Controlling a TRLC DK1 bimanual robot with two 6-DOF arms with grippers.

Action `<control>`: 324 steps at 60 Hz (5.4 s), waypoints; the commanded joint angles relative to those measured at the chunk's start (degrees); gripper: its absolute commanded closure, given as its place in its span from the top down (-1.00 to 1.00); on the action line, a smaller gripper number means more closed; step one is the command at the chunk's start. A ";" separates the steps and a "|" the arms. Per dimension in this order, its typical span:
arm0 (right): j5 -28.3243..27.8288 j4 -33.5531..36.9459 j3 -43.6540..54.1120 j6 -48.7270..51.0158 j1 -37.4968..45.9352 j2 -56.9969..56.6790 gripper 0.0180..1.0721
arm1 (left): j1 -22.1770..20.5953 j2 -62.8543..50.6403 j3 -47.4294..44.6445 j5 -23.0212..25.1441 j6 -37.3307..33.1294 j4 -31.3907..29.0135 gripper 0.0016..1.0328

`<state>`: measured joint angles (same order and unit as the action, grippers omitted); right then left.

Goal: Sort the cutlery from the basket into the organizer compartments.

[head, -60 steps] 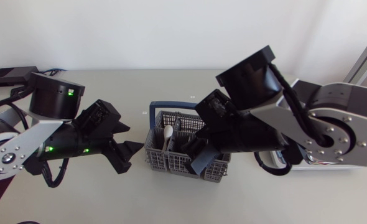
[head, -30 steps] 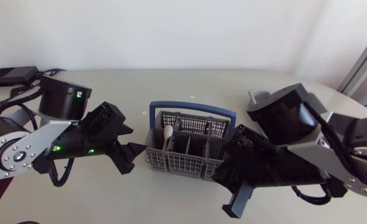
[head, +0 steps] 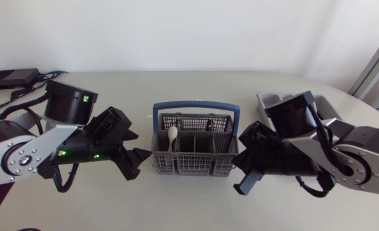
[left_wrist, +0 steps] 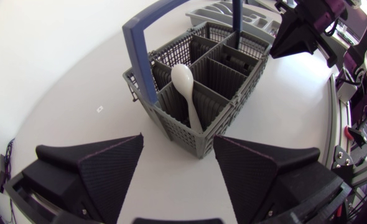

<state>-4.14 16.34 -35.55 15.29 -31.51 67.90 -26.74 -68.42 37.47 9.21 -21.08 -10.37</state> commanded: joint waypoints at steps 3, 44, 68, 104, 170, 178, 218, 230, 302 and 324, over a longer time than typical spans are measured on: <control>1.51 -4.03 0.04 1.94 2.94 3.64 -0.70 | -0.24 -0.75 -0.74 0.81 -0.80 0.53 0.50; -6.76 -0.43 -11.38 -7.82 -2.07 0.66 -0.06 | -0.24 1.63 -1.61 1.69 0.16 1.14 0.56; -8.34 -9.48 -17.80 -16.78 -4.44 15.42 -0.06 | 0.11 2.42 -2.58 4.76 0.69 3.78 0.56; -10.45 -17.04 -24.22 -20.21 -4.79 28.78 -0.06 | 2.31 -0.48 -2.76 8.72 0.34 6.94 0.56; -14.84 -19.85 -23.51 -19.16 -8.40 31.77 -0.52 | 3.63 -0.92 -3.72 10.21 0.16 8.44 0.56; -14.40 -19.85 -23.95 -18.54 -8.83 33.09 -0.74 | 3.45 -0.92 -3.81 10.21 0.16 8.44 0.56; -11.24 -21.35 -21.05 -17.66 -8.48 28.52 -0.16 | 3.28 -1.19 -3.02 10.21 0.43 8.44 0.56; -9.66 -23.02 -21.84 -17.84 -8.48 28.78 -0.08 | 3.10 -1.19 -2.58 10.21 0.60 8.35 0.56; -13.88 -23.81 -26.76 -16.61 -8.48 35.81 -0.26 | 3.71 -1.45 -2.76 10.21 0.08 8.53 0.56; -14.49 -23.72 -25.27 -16.43 -9.36 34.23 -0.32 | 3.63 -1.45 -2.67 10.21 0.08 8.53 0.56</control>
<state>-18.00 -7.55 -61.82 -1.43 -40.05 102.78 -23.40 -69.06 35.27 19.07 -20.84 -2.37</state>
